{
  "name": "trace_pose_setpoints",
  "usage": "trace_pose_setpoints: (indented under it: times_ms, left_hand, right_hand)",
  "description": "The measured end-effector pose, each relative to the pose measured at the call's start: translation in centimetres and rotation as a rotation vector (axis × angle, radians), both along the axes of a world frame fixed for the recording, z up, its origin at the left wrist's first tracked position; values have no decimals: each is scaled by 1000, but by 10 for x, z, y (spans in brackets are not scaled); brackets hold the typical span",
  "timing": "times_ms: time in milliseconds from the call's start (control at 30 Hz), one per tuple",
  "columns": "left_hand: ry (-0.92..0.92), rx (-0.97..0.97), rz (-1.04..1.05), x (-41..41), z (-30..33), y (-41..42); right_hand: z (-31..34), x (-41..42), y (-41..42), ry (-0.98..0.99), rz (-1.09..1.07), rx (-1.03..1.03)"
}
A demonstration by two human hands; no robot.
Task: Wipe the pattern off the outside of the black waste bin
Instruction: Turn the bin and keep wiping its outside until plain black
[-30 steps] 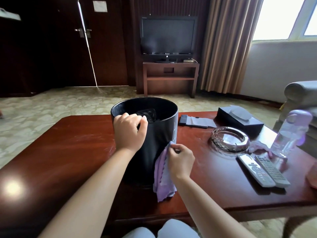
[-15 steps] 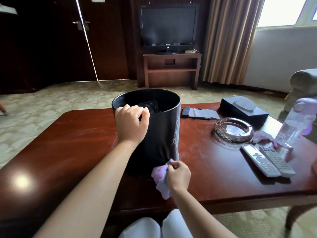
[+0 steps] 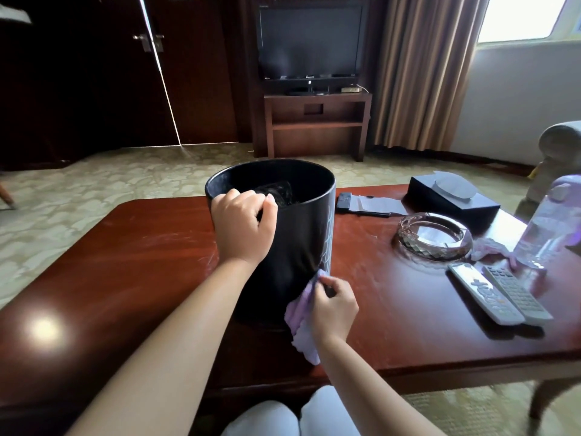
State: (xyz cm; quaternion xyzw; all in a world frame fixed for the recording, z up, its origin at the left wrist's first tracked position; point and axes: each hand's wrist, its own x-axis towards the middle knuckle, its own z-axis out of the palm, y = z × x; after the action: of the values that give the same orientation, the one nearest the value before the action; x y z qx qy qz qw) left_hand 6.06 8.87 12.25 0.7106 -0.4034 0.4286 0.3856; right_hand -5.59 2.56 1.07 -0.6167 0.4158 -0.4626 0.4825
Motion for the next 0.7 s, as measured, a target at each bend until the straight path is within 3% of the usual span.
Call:
trace_pose_setpoints:
  times_ms: [133, 333, 567, 633, 700]
  left_hand:
    - [4, 1, 3, 1, -1, 0]
    - [2, 5, 10, 0, 0, 0]
    - [2, -6, 9, 1, -1, -1]
    - [0, -9, 10, 1, -1, -1]
    - [1, -13, 11, -1, 0, -1]
  right_hand:
    - [25, 1, -1, -127, 19, -87]
    - [-19, -9, -6, 261, 94, 162]
    - [31, 4, -9, -167, -4, -78]
    - [21, 4, -11, -100, 7, -87]
    - [-5, -1, -14, 93, 39, -18]
